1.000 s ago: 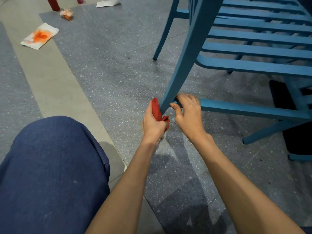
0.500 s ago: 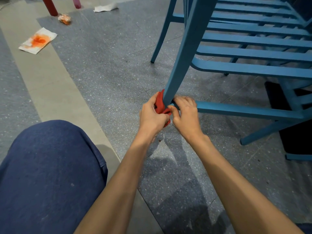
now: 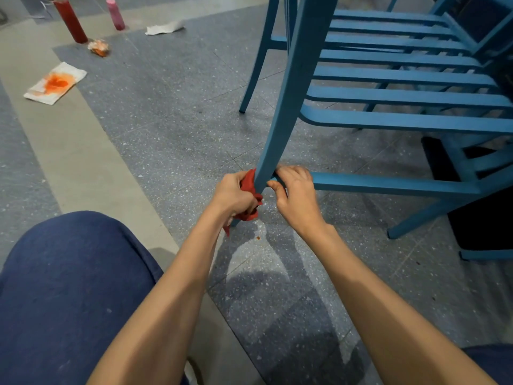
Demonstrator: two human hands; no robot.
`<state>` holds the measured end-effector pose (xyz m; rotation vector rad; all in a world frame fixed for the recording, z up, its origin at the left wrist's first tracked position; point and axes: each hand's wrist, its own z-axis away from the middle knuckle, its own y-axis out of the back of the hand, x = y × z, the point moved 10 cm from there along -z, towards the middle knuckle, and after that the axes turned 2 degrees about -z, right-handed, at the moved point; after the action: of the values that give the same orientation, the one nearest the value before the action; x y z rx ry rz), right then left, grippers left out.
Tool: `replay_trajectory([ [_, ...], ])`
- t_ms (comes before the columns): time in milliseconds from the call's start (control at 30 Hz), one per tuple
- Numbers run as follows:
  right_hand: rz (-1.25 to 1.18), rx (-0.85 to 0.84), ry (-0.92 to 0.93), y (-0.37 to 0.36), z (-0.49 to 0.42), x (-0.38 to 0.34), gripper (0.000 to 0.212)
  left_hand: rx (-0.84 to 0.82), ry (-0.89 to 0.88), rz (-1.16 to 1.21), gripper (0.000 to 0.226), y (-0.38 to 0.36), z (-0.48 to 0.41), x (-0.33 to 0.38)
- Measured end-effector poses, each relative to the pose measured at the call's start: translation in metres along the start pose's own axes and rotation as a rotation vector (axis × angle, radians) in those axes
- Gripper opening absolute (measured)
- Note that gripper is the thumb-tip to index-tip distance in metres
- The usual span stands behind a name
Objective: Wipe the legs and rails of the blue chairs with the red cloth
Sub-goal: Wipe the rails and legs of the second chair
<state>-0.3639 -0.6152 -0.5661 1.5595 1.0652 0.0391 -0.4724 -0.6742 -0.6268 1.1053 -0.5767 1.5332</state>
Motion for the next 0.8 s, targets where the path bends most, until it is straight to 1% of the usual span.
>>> replay_trajectory([
  [100, 0.014, -0.003, 0.006, 0.0, 0.0, -0.002, 0.021, 0.047, -0.027, 0.129, 0.062, 0.001, 0.009, 0.029],
  [167, 0.024, -0.006, 0.02, 0.0, 0.0, -0.002, 0.024, 0.116, -0.136, 0.169, 0.061, 0.002, 0.018, 0.047],
  [233, 0.024, -0.018, 0.02, -0.001, 0.0, -0.002, 0.031, 0.198, -0.306, 0.152, 0.069, 0.003, 0.033, 0.063],
  [300, 0.019, -0.019, 0.014, 0.0, 0.0, -0.002, 0.031, 0.27, -0.454, 0.153, 0.081, -0.003, 0.049, 0.066],
  [367, 0.004, -0.008, 0.016, 0.001, 0.001, -0.003, 0.027, 0.342, -0.511, 0.131, 0.087, -0.008, 0.057, 0.057],
  [433, -0.006, -0.002, 0.031, 0.002, 0.001, -0.005, 0.02, 0.353, -0.521, 0.105, 0.086, -0.012, 0.052, 0.043],
  [500, -0.011, -0.003, 0.04, 0.002, 0.0, -0.005, 0.015, 0.324, -0.478, 0.044, 0.083, -0.01, 0.039, 0.025],
  [600, -0.012, -0.019, 0.03, 0.001, 0.0, -0.003, 0.018, 0.26, -0.363, -0.081, 0.082, -0.007, 0.02, 0.003],
  [633, -0.013, -0.018, 0.03, 0.001, 0.0, -0.003, 0.019, 0.244, -0.34, -0.086, 0.081, -0.007, 0.018, 0.001],
  [700, -0.019, -0.007, 0.033, 0.003, 0.0, -0.004, 0.021, 0.231, -0.352, -0.035, 0.08, -0.004, 0.02, 0.01],
  [800, -0.025, -0.009, 0.038, 0.005, -0.001, -0.006, 0.024, 0.292, -0.455, 0.034, 0.081, -0.003, 0.035, 0.036],
])
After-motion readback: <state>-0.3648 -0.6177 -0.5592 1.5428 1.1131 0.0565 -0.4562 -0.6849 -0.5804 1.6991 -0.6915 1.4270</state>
